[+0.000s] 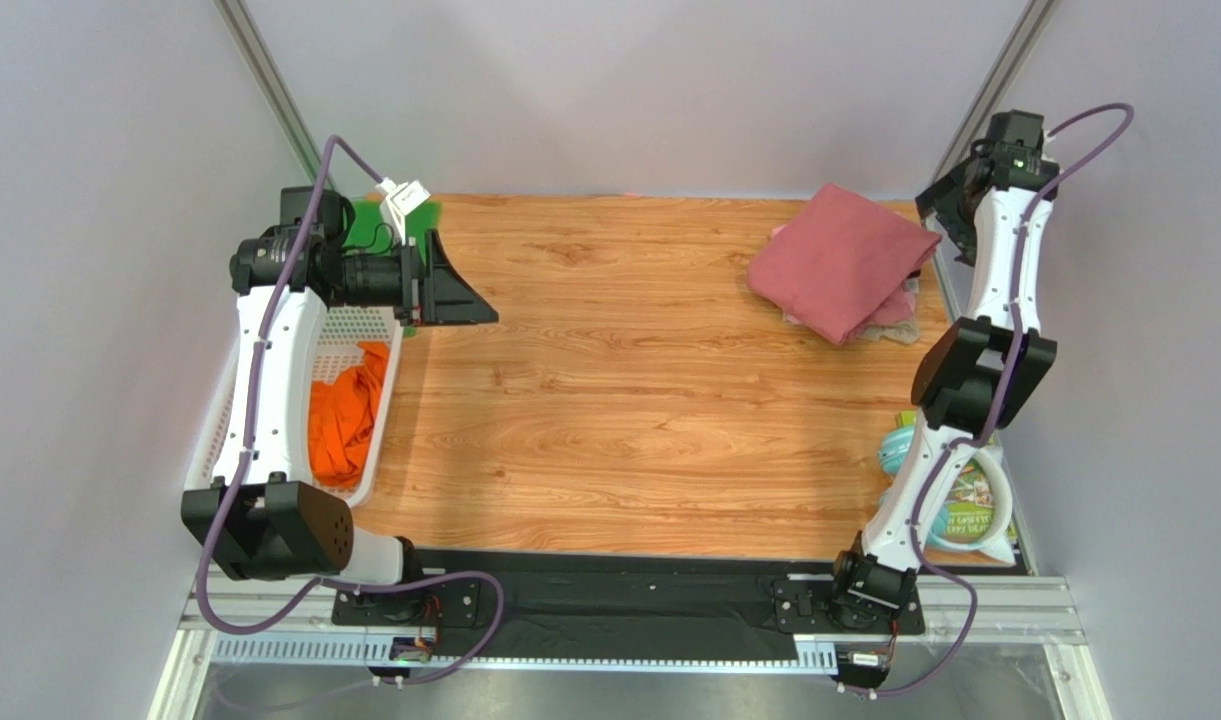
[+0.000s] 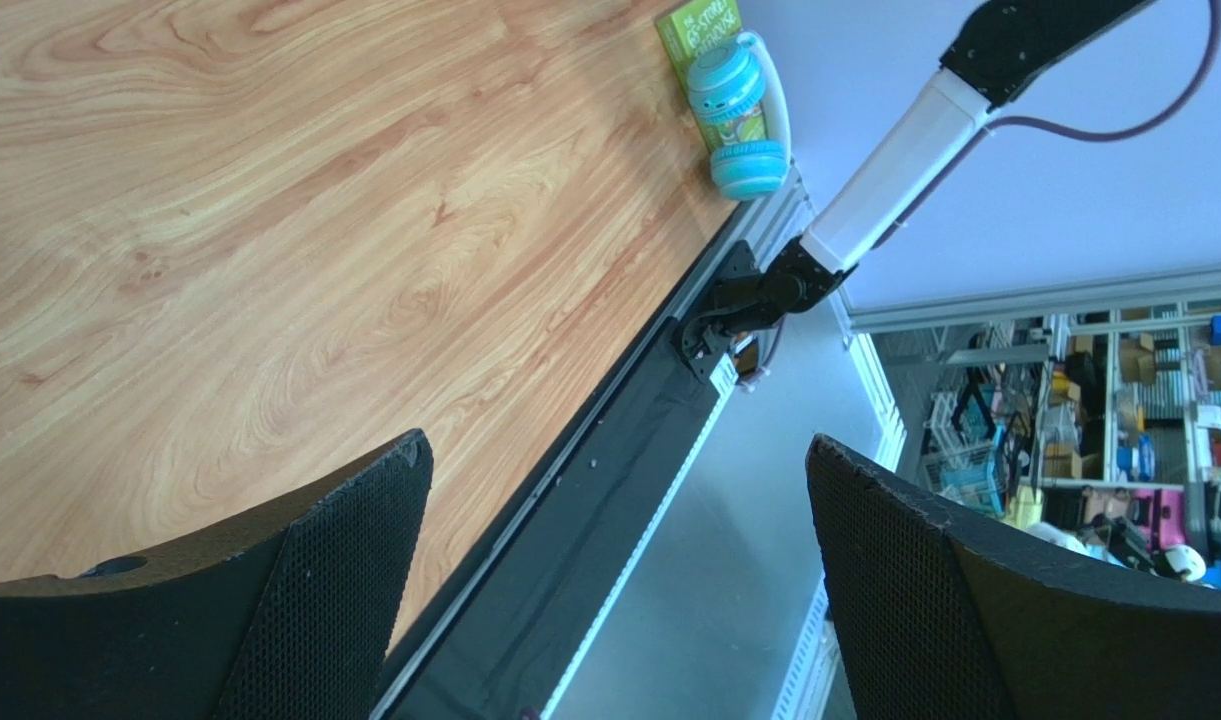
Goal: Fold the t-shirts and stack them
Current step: Put the neatly folded tshirt into the corner of the board with the right arm
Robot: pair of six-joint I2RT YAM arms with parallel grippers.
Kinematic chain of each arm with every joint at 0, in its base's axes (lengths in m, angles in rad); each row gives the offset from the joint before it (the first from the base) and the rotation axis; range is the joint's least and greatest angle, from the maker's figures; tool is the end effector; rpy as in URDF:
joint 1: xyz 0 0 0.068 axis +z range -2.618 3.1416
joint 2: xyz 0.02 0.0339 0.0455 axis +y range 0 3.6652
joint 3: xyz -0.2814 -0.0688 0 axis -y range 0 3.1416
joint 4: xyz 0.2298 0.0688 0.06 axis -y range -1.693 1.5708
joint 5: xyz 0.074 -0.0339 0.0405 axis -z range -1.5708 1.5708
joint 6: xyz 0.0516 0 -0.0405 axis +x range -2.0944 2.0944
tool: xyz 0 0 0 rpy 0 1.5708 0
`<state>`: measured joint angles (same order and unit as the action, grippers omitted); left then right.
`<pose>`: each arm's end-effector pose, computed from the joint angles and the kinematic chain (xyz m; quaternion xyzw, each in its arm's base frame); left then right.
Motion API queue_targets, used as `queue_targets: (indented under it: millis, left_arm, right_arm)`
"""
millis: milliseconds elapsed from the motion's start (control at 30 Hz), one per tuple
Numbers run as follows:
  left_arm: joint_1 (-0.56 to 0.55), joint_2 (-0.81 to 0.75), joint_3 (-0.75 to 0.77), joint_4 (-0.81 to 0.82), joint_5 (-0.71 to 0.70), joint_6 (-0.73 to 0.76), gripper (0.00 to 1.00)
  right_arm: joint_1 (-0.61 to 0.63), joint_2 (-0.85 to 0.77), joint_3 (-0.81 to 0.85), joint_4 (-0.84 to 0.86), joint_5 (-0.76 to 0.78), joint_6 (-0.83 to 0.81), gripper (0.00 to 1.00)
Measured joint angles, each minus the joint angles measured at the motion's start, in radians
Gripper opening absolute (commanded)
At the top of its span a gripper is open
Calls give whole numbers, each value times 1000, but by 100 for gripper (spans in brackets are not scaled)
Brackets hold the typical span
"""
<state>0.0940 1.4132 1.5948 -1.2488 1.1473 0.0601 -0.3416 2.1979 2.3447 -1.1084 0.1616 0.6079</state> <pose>0.2403 -0.0246 0.4085 0.1214 0.8156 -0.5079 0.2491 0.4449 -0.1670 0.3319 0.4562 0.8346 -0.0366 0.3065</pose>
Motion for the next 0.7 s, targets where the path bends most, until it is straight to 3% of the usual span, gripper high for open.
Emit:
queue_targets:
  millis: [100,200,367,500,700]
  left_arm:
    - [0,0,-2,0,0,2,100]
    - [0,0,-3,1,0,2,100]
    - [0,0,-3,2,0,-1,100]
    - [0,0,-3,1,0,-1,100]
    - [0,0,-2,-8,-6,1,100]
  right_arm:
    - [3,-89,-38,52,-103,13,82]
    - [14,-188,-148,185,-335,61,77]
    - [50,-127,-215,414,-689,178,82]
    - [68,10,-266,485,-805,232,82]
    - [47,182,-246,492,-833,266,82]
